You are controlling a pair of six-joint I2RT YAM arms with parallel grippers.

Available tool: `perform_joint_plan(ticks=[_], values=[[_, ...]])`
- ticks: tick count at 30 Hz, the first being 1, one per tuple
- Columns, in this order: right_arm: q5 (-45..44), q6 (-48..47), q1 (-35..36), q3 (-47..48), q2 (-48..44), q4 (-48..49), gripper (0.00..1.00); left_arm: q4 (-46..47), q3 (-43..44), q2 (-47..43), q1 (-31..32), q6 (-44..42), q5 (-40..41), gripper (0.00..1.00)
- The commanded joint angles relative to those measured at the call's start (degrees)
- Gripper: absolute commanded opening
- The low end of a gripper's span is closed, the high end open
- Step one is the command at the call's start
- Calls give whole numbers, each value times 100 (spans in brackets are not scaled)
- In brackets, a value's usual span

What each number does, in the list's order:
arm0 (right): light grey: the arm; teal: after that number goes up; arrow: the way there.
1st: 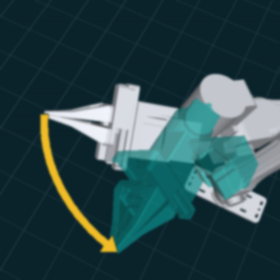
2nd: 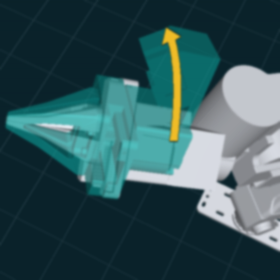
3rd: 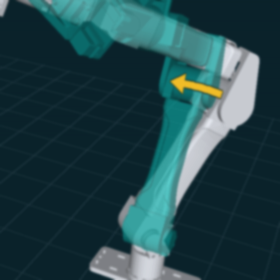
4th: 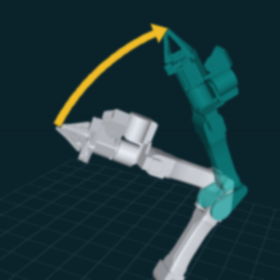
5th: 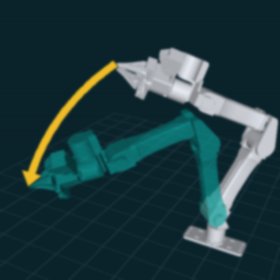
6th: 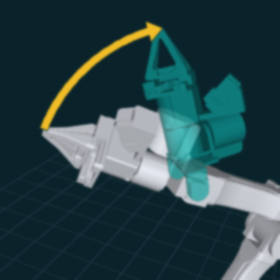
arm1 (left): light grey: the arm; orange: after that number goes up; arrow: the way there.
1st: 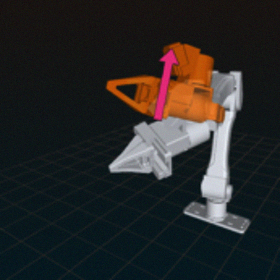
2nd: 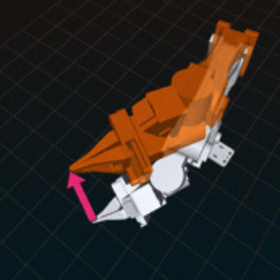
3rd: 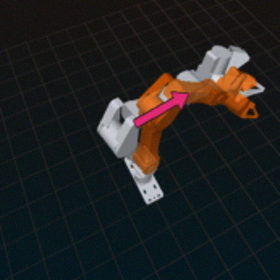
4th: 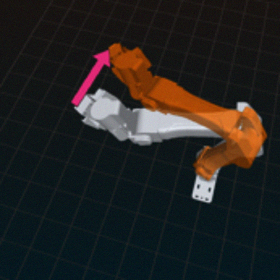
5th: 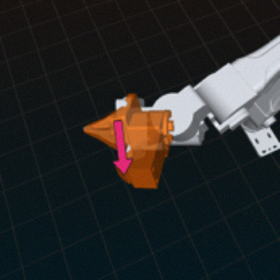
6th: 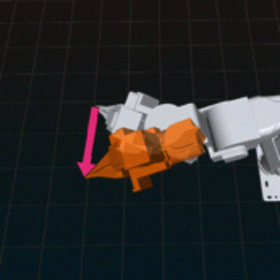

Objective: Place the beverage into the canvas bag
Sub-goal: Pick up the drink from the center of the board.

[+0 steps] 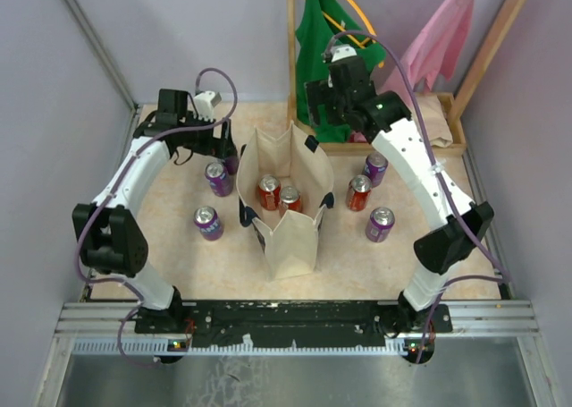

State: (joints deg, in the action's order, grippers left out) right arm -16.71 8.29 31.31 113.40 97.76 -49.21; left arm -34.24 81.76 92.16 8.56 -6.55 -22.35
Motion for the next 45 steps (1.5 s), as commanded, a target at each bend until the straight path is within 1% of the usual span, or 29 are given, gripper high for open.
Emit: perform_joint_plan(ticks=[1, 7, 14, 18, 23, 26, 33, 36, 45], values=[[3, 277, -11, -244, -83, -69, 99, -227, 786, 715, -38, -309, 388, 100], [-21, 410, -34, -583, -253, -113, 99, -722, 1688, 1691, -38, -638, 592, 100], [5, 534, -106, -929, -553, -60, 99, -652, 1774, 2101, -30, -809, 780, 100], [-50, 524, -123, -964, -602, -58, 99, -648, 1619, 2141, -23, -831, 781, 99], [-35, 541, -143, -1132, -721, 40, 99, -541, 1572, 2187, -21, -788, 782, 89], [-15, 542, -143, -1160, -731, 28, 99, -511, 1552, 2248, 1, -739, 732, 85], [60, 480, -185, -1456, -932, 156, 99, -331, 1428, 2354, 61, -601, 702, 84], [79, 484, -187, -1562, -1021, 173, 99, -238, 1425, 2409, 99, -585, 718, 86], [45, 632, -193, -1991, -1389, 219, 99, 6, 1454, 2423, 181, -532, 773, 87]])
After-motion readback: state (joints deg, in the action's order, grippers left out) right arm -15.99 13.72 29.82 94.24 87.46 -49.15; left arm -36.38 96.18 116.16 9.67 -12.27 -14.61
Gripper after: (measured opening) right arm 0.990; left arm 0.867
